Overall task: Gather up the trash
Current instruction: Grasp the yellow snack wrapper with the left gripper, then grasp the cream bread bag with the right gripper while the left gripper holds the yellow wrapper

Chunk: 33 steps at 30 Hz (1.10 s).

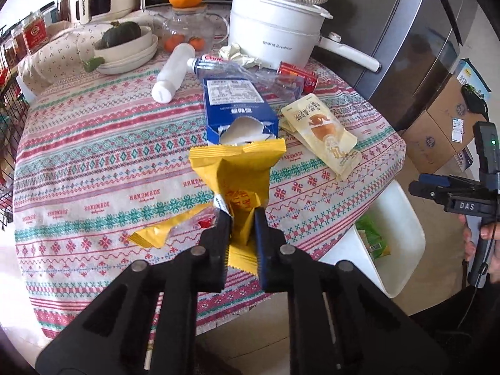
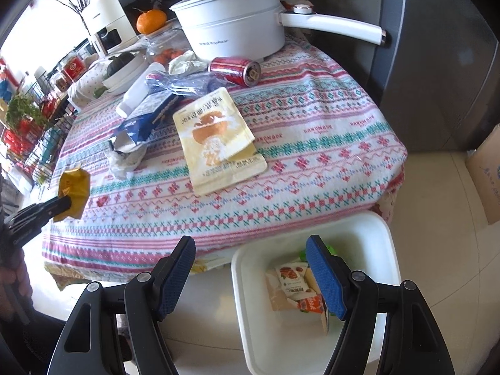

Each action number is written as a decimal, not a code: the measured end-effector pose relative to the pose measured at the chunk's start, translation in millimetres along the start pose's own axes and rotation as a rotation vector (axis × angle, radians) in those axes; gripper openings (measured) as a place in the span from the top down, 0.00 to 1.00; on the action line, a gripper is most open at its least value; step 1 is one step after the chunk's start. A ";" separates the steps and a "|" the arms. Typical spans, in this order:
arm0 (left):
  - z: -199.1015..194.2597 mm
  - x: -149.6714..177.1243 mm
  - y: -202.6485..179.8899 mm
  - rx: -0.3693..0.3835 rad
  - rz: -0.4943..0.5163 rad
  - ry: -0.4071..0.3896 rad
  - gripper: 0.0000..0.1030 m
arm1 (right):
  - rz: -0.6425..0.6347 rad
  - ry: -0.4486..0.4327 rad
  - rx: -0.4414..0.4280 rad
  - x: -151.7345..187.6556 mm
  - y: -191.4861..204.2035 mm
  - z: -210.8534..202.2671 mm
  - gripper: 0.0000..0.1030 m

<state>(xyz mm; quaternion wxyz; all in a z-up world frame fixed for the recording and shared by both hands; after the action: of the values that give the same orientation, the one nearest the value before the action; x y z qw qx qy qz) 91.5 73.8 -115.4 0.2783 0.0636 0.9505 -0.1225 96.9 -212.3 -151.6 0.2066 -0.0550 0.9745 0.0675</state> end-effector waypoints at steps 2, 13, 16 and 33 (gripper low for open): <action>-10.4 -11.3 -0.4 -0.014 0.013 -0.029 0.85 | 0.001 -0.002 -0.007 -10.6 4.4 4.2 0.27; -2.5 -33.3 1.0 0.033 -0.007 -0.062 0.85 | -0.052 0.027 -0.002 -66.7 21.7 72.8 0.26; 3.3 -36.2 -6.0 0.065 -0.016 -0.051 0.85 | -0.031 0.042 0.002 -76.6 20.9 96.8 0.26; 18.0 -33.3 -16.6 0.072 -0.031 -0.019 0.85 | -0.205 0.007 0.137 -84.2 55.7 133.0 0.66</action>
<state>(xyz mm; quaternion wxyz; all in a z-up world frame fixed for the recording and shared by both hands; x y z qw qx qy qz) 125.5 51.3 -108.6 0.2828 0.0580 0.9437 -0.1616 218.5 -130.3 -231.4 0.2123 -0.1405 0.9668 -0.0210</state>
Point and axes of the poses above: each gripper's, at about its wrist camera, not at the fingertips, and z roughly the way its jaws point, y to its left, x to its underside, the point moved 7 cm from there along z, roughly the way its jaws point, and after that the axes turned 4 degrees about x, right-handed, at the moved point
